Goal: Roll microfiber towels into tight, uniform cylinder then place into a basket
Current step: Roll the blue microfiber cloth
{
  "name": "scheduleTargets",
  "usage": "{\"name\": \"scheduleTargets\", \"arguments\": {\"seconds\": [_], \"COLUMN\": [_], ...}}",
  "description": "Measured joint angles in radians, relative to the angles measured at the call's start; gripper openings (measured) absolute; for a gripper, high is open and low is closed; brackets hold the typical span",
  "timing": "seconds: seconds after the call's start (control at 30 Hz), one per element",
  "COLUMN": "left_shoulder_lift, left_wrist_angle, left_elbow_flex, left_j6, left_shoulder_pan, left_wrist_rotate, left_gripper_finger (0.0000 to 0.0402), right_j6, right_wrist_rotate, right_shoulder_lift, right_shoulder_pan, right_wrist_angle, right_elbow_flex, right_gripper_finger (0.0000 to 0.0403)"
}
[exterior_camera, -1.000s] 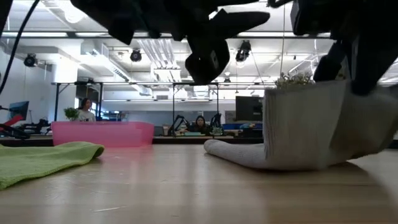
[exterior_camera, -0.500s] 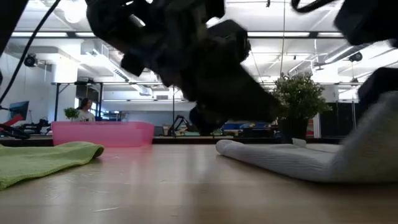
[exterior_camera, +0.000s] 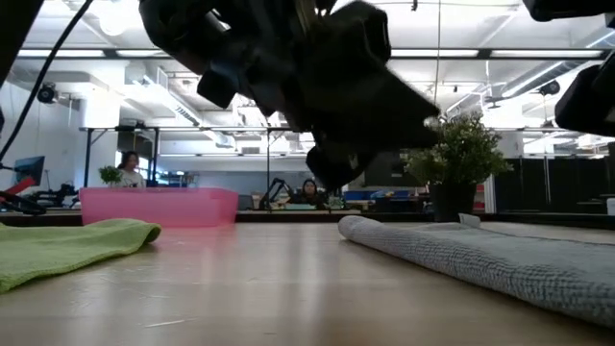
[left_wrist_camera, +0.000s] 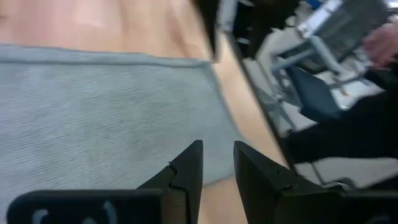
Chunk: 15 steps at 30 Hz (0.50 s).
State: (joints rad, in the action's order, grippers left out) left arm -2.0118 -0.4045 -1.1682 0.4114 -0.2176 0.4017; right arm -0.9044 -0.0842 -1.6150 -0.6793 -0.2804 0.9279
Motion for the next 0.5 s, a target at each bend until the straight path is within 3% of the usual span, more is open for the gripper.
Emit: {"name": "scheduleTargets", "arguments": {"seconds": [0.13,0.27,0.4,0.5], "left_shoulder_lift": [0.005,0.014,0.015,0.017], "left_wrist_angle": [-0.003,-0.006,-0.002,-0.003], "left_elbow_flex": [-0.016,-0.032,-0.031,-0.03], "left_j6": [-0.021,-0.104,0.004,0.055], "left_shoulder_pan": [-0.017,-0.06,-0.068,-0.062], "left_wrist_rotate": [0.065,-0.005,-0.166,-0.203], "left_gripper_finger": [0.0075,0.0075,0.0075,0.0075], "right_j6": [0.097,0.197,0.013,-0.13], "right_wrist_rotate": [0.045,0.044,0.063,0.135], "right_shoulder_lift": [-0.005,-0.011,0.014,0.06], "right_shoulder_pan": [-0.016,-0.045,-0.055,-0.087], "right_wrist_angle": [-0.007,-0.095,-0.238,-0.211], "right_elbow_flex": [0.0,0.0,-0.001,-0.002], "right_gripper_finger": [0.0186,0.0184,0.0169,0.0156]}}
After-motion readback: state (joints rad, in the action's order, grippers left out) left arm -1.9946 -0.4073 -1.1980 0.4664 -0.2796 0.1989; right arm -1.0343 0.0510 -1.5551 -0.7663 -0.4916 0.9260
